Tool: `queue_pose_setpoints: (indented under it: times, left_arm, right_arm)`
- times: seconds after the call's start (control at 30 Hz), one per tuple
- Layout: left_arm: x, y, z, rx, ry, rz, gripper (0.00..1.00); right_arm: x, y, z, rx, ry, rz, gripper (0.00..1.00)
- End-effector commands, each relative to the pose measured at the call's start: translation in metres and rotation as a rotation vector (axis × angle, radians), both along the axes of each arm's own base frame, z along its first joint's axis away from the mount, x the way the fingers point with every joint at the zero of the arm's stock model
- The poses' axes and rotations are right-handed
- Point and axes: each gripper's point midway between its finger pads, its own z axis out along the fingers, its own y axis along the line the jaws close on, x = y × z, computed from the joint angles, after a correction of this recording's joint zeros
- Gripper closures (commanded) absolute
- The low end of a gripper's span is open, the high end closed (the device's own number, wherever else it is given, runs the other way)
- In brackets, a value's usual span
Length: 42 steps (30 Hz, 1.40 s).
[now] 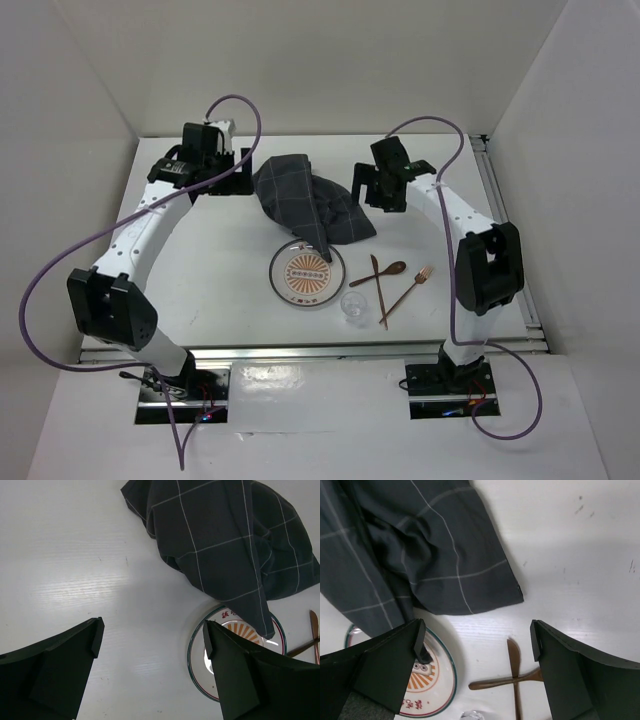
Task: Set the dinner table for one person
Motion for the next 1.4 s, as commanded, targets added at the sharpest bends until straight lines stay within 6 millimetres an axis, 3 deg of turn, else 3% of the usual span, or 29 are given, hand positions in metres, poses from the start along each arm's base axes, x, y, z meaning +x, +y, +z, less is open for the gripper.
queue_pose_setpoints:
  times: [0.0, 0.07, 0.17, 0.43, 0.5, 0.57, 0.6, 0.63, 0.67, 0.7, 0.73, 0.77, 0.8, 0.83, 0.87, 0.9, 0.93, 0.97, 1.0, 1.03, 1.1, 1.13, 1.17, 1.23, 1.27, 1.37]
  left_arm:
    - [-0.005, -0.011, 0.025, -0.073, -0.069, -0.035, 0.00]
    - [-0.007, -0.010, 0.029, -0.077, -0.094, -0.035, 0.00]
    - [-0.004, -0.011, 0.036, -0.083, -0.124, -0.036, 0.00]
    - [-0.002, -0.005, 0.032, -0.077, -0.090, 0.021, 0.00]
    - [-0.003, -0.006, 0.031, -0.083, -0.073, 0.030, 0.00]
    - [-0.004, -0.014, 0.032, -0.093, -0.055, -0.032, 0.05]
    - [-0.004, -0.014, 0.029, -0.083, -0.039, -0.038, 0.08]
    - [-0.006, -0.011, 0.022, -0.076, -0.012, -0.021, 0.08]
    - [-0.007, -0.004, 0.023, -0.072, 0.001, 0.043, 0.08]
    - [-0.009, -0.002, 0.021, -0.074, 0.013, 0.067, 0.08]
    - [-0.009, -0.003, 0.021, -0.086, 0.016, 0.078, 0.08]
    - [-0.013, -0.002, 0.023, -0.107, 0.013, 0.109, 0.08]
    - [-0.017, -0.002, 0.019, -0.115, 0.026, 0.120, 0.08]
    - [-0.020, -0.002, 0.018, -0.138, 0.034, 0.143, 0.09]
    - [-0.025, -0.002, 0.014, -0.148, 0.051, 0.158, 0.11]
    - [-0.033, -0.001, 0.010, -0.157, 0.062, 0.170, 0.11]
    - [-0.038, -0.003, 0.007, -0.173, 0.074, 0.166, 0.11]
    - [-0.042, -0.005, 0.005, -0.187, 0.084, 0.163, 0.11]
    - [-0.046, -0.005, 0.003, -0.186, 0.087, 0.163, 0.11]
    - [-0.053, -0.004, 0.000, -0.192, 0.095, 0.171, 0.11]
    - [-0.060, -0.002, -0.006, -0.195, 0.109, 0.180, 0.11]
    - [-0.064, -0.003, -0.008, -0.200, 0.116, 0.174, 0.11]
    - [-0.069, -0.009, -0.009, -0.222, 0.129, 0.150, 0.11]
    - [-0.072, -0.010, -0.011, -0.231, 0.131, 0.141, 0.11]
    - [-0.074, -0.012, -0.016, -0.235, 0.146, 0.135, 0.11]
    - [-0.073, -0.010, -0.016, -0.228, 0.143, 0.142, 0.11]
  right_arm:
    - [-0.007, 0.006, 0.017, 0.037, -0.063, 0.041, 0.01]
    - [-0.010, 0.002, 0.013, 0.027, -0.060, 0.035, 0.01]
    - [-0.010, 0.002, 0.021, 0.032, -0.090, 0.042, 0.01]
    - [-0.009, 0.021, 0.038, 0.076, -0.140, 0.194, 0.04]
    - [0.008, 0.029, 0.051, 0.086, -0.176, 0.208, 0.05]
    - [0.023, 0.038, 0.047, 0.097, -0.175, 0.230, 0.06]
    - [0.035, 0.046, 0.060, 0.119, -0.214, 0.243, 0.06]
    - [0.040, 0.056, 0.062, 0.151, -0.218, 0.272, 0.09]
    - [0.051, 0.063, 0.047, 0.159, -0.197, 0.283, 0.12]
    - [0.063, 0.076, 0.064, 0.181, -0.239, 0.305, 0.16]
    - [0.071, 0.082, 0.065, 0.194, -0.245, 0.318, 0.19]
    - [0.080, 0.090, 0.043, 0.205, -0.207, 0.334, 0.21]
    - [0.093, 0.104, 0.062, 0.229, -0.262, 0.358, 0.25]
    - [0.098, 0.111, 0.060, 0.250, -0.261, 0.379, 0.33]
    - [0.107, 0.124, 0.038, 0.255, -0.240, 0.398, 0.39]
    - [0.118, 0.136, 0.055, 0.270, -0.301, 0.414, 0.43]
    - [0.124, 0.143, 0.053, 0.287, -0.307, 0.431, 0.55]
    - [0.132, 0.149, 0.030, 0.298, -0.278, 0.430, 0.59]
    - [0.136, 0.159, 0.027, 0.309, -0.289, 0.436, 0.59]
    - [0.145, 0.163, 0.037, 0.323, -0.321, 0.434, 0.59]
    - [0.153, 0.175, 0.021, 0.365, -0.312, 0.452, 0.41]
    - [0.158, 0.177, 0.022, 0.369, -0.331, 0.454, 0.39]
    - [0.157, 0.187, 0.010, 0.385, -0.322, 0.467, 0.35]
    - [0.160, 0.191, 0.009, 0.403, -0.328, 0.475, 0.34]
    - [0.161, 0.192, -0.004, 0.405, -0.302, 0.466, 0.33]
    - [0.155, 0.201, -0.006, 0.427, -0.288, 0.487, 0.30]
